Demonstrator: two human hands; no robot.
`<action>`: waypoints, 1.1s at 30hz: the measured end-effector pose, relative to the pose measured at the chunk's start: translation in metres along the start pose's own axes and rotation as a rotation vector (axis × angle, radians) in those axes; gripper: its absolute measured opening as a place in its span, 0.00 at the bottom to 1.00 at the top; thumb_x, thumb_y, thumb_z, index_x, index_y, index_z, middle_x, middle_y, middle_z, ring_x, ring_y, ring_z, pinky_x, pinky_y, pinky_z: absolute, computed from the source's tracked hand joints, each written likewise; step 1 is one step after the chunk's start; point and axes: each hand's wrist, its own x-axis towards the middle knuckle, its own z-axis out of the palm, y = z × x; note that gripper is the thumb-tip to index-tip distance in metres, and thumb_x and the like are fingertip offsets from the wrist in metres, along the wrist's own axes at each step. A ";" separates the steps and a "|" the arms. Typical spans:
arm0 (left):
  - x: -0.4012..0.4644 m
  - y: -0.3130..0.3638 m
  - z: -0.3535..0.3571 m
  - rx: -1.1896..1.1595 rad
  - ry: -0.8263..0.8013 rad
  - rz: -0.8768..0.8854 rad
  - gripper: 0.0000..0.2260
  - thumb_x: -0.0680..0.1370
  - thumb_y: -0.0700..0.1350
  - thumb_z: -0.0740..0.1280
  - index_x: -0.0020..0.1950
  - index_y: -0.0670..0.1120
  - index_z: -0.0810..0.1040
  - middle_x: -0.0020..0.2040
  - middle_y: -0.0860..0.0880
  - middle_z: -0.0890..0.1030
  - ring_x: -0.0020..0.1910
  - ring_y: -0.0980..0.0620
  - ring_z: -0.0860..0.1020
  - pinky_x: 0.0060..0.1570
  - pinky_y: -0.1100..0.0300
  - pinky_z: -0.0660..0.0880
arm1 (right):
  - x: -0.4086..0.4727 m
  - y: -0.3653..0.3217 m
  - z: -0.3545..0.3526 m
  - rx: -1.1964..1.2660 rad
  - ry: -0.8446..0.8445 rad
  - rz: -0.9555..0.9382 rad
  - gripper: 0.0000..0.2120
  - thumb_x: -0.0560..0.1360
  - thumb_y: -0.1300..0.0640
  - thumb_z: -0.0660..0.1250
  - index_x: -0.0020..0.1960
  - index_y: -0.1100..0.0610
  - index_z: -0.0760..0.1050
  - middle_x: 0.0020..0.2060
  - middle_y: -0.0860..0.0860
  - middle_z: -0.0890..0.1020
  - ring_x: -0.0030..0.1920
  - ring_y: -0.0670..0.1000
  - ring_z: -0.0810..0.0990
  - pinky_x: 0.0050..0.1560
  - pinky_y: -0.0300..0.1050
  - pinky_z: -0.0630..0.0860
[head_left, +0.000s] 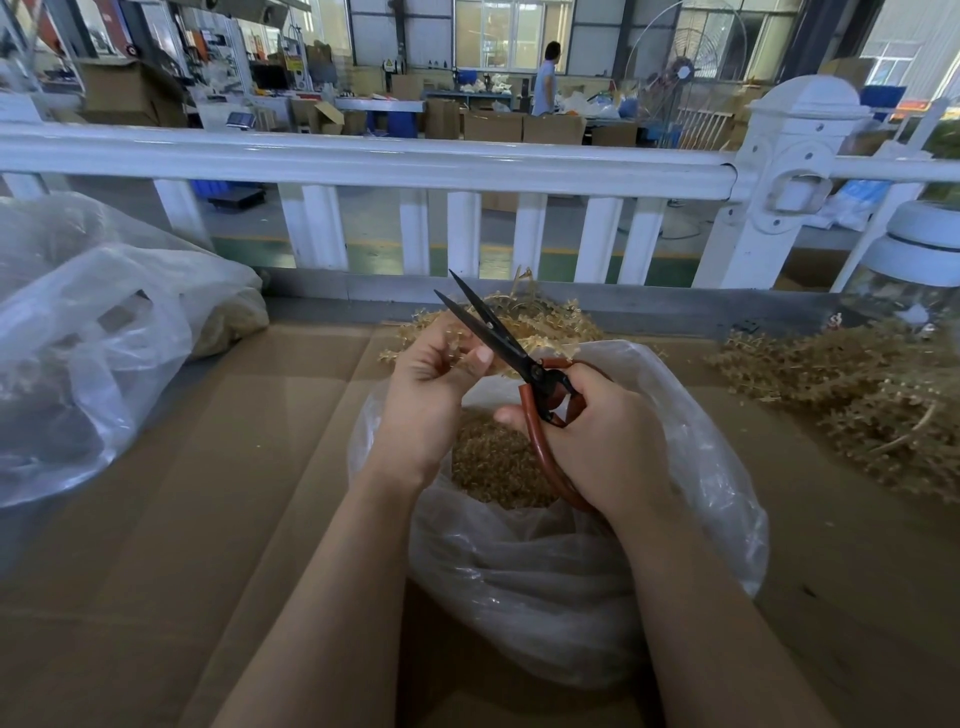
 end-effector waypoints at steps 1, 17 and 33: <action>0.000 0.000 0.000 -0.005 -0.002 0.001 0.07 0.79 0.33 0.64 0.51 0.43 0.79 0.46 0.47 0.82 0.47 0.53 0.80 0.49 0.62 0.77 | 0.000 0.001 0.000 -0.004 0.005 -0.008 0.34 0.66 0.23 0.62 0.47 0.54 0.81 0.37 0.43 0.83 0.36 0.42 0.79 0.37 0.26 0.69; 0.002 0.008 -0.005 -0.273 0.220 -0.299 0.06 0.78 0.36 0.67 0.43 0.43 0.80 0.34 0.49 0.83 0.34 0.54 0.82 0.36 0.63 0.78 | 0.004 0.003 0.000 0.385 0.056 0.250 0.15 0.70 0.37 0.73 0.39 0.48 0.79 0.29 0.41 0.80 0.34 0.42 0.80 0.37 0.37 0.76; 0.001 0.010 -0.004 -0.311 -0.073 -0.480 0.05 0.79 0.38 0.62 0.46 0.44 0.76 0.40 0.45 0.84 0.22 0.55 0.70 0.20 0.66 0.60 | 0.011 0.004 -0.002 0.735 0.033 0.397 0.05 0.74 0.59 0.75 0.43 0.60 0.82 0.27 0.46 0.79 0.28 0.42 0.77 0.30 0.35 0.74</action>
